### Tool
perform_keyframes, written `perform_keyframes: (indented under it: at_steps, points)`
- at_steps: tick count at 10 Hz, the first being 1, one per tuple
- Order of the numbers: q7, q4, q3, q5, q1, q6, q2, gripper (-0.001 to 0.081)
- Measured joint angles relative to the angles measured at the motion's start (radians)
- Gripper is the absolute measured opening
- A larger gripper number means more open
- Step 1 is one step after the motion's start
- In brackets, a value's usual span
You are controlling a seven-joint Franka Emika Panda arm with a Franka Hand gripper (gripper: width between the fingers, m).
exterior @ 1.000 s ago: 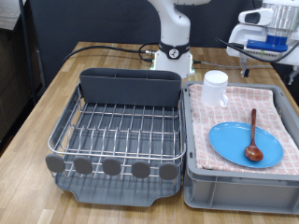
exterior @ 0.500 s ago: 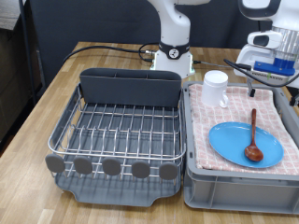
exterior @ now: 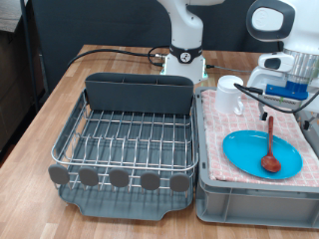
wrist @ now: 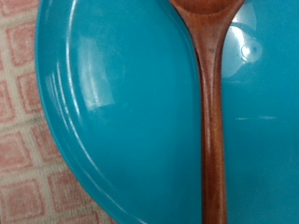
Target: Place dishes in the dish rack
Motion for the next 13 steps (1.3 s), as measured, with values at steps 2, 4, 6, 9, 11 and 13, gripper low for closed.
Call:
perform_keyframes:
  at_steps: [2, 4, 6, 9, 11, 13]
  points:
    - [0.011, -0.005, -0.020, -0.021, 0.000, 0.035, 0.027, 0.0802]
    - [0.043, -0.016, -0.041, -0.055, 0.002, 0.073, 0.049, 0.0802]
    - [0.094, -0.031, -0.061, -0.099, 0.010, 0.097, 0.062, 0.0802]
    - [0.166, -0.039, -0.088, -0.154, 0.032, 0.106, 0.072, 0.0802]
    - [0.168, -0.041, -0.089, -0.155, 0.032, 0.106, 0.073, 0.0729]
    - [0.168, -0.041, -0.091, -0.155, 0.032, 0.106, 0.073, 0.0384]
